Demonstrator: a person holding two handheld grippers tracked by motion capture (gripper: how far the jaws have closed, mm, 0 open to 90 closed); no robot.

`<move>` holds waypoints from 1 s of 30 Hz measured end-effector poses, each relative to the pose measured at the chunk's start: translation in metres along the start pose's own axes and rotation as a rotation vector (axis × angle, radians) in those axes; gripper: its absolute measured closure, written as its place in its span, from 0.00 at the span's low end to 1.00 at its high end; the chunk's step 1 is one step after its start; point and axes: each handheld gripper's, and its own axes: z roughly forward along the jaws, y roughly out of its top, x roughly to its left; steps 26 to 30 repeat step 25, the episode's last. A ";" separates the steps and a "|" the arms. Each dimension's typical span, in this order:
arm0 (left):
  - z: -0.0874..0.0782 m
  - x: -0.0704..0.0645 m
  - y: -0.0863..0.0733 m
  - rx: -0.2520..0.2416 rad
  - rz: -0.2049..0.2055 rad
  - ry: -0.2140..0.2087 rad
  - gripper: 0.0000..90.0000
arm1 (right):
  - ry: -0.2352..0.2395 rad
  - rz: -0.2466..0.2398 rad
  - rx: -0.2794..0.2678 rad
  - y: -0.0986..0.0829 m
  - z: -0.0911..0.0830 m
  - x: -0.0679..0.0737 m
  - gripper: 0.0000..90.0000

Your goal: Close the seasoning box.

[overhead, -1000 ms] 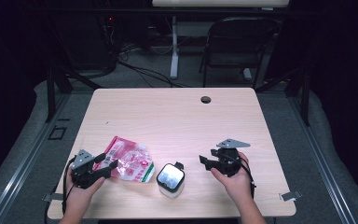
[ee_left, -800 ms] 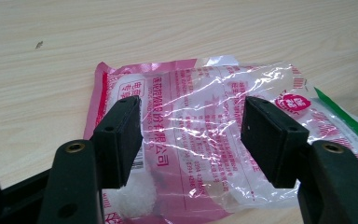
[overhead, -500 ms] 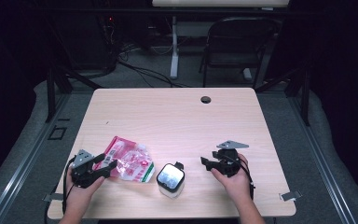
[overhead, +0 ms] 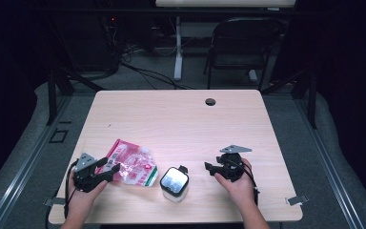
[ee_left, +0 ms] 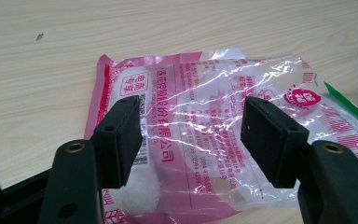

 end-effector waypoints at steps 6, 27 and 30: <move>0.000 0.000 0.000 0.001 -0.001 0.001 0.42 | 0.004 -0.007 0.000 0.000 0.001 0.001 0.47; 0.001 0.001 0.001 -0.001 0.001 0.002 0.42 | 0.003 -0.003 -0.008 0.000 0.000 0.002 0.47; 0.001 0.001 0.001 -0.001 0.001 0.002 0.42 | 0.003 -0.003 -0.008 0.000 0.000 0.002 0.47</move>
